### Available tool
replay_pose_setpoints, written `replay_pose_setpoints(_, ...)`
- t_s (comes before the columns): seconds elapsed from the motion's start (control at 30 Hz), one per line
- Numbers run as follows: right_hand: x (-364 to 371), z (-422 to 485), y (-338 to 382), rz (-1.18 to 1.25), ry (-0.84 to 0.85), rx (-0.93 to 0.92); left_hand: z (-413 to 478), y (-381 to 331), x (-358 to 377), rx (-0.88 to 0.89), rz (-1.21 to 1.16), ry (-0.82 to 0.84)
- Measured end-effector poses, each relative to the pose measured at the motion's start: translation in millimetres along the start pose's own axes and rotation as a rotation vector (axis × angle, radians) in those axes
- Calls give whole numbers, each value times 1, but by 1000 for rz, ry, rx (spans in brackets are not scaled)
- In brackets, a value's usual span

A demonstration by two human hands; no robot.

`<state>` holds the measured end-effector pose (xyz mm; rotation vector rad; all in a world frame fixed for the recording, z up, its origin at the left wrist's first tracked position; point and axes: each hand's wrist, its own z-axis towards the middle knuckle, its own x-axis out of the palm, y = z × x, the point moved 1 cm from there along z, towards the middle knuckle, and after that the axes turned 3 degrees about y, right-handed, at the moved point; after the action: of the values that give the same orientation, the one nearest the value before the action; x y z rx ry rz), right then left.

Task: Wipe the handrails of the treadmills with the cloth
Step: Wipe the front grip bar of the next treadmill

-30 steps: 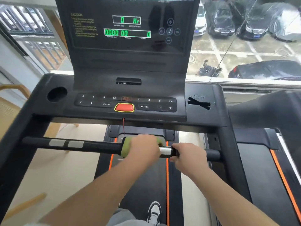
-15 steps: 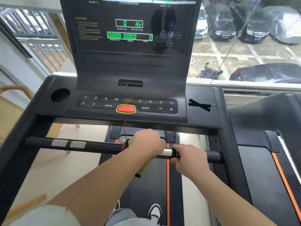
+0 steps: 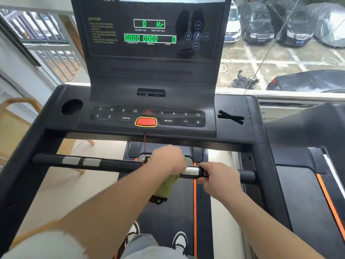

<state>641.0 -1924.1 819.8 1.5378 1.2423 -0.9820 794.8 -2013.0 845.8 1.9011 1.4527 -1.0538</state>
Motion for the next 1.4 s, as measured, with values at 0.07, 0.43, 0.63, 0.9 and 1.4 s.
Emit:
replay_pose_setpoints(0.07, -1, 1, -1, 9, 0, 10, 13, -5, -15, -23, -31, 131)
replay_pose_setpoints(0.43, 0, 1, -5, 3, 1, 4, -80, 20, 62, 34, -25, -167)
replay_pose_setpoints(0.63, -6, -3, -6, 86, 13, -3, -34, 47, 24, -43, -45, -300)
replay_pose_setpoints(0.9, -14, -21, -68, 104, 23, 162, -15, 56, 60, 213, -230, -403)
replay_pose_setpoints(1.4, 7, -23, -81, 144, -103, 110, -1, -42, 40, 67, -273, -331)
